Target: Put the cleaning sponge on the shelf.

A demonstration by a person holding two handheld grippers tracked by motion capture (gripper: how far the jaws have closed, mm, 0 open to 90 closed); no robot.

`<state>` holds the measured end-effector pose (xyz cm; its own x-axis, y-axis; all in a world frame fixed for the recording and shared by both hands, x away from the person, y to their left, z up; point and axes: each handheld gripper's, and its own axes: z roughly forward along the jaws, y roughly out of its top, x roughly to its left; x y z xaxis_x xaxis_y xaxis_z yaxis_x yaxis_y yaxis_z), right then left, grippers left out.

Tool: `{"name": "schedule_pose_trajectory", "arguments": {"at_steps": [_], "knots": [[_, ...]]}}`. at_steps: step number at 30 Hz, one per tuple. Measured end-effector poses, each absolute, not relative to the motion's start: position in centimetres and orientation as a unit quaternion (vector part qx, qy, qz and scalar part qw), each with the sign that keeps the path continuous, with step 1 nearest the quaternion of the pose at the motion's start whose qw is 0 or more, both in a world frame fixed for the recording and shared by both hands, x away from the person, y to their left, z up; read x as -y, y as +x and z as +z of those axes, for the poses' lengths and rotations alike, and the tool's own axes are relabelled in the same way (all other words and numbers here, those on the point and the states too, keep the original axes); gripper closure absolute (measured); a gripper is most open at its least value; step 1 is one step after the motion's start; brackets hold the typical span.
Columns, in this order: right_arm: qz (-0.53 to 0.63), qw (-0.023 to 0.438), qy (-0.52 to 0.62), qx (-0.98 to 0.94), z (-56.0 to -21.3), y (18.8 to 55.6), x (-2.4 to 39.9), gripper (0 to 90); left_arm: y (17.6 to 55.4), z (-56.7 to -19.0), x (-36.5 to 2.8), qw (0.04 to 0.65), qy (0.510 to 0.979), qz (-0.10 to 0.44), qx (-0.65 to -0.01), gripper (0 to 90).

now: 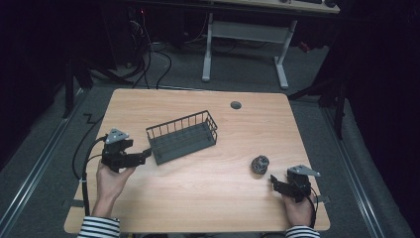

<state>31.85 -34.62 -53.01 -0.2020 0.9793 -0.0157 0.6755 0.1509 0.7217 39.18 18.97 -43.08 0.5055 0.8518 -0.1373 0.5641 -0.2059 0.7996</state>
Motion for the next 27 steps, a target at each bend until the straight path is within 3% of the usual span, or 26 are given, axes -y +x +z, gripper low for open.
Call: {"name": "schedule_pose_trajectory", "arguments": {"at_steps": [14,27], "knots": [[0.3,0.253,0.577,-0.717,-53.0,31.8,34.6,29.1,42.2,-43.6,-16.9,0.409,0.755,0.168,-0.484,20.7],[0.302,0.251,0.577,-0.716,-53.0,31.8,34.6,28.7,43.4,-44.8,-16.2,0.399,0.746,0.169,-0.506,26.5]]}}
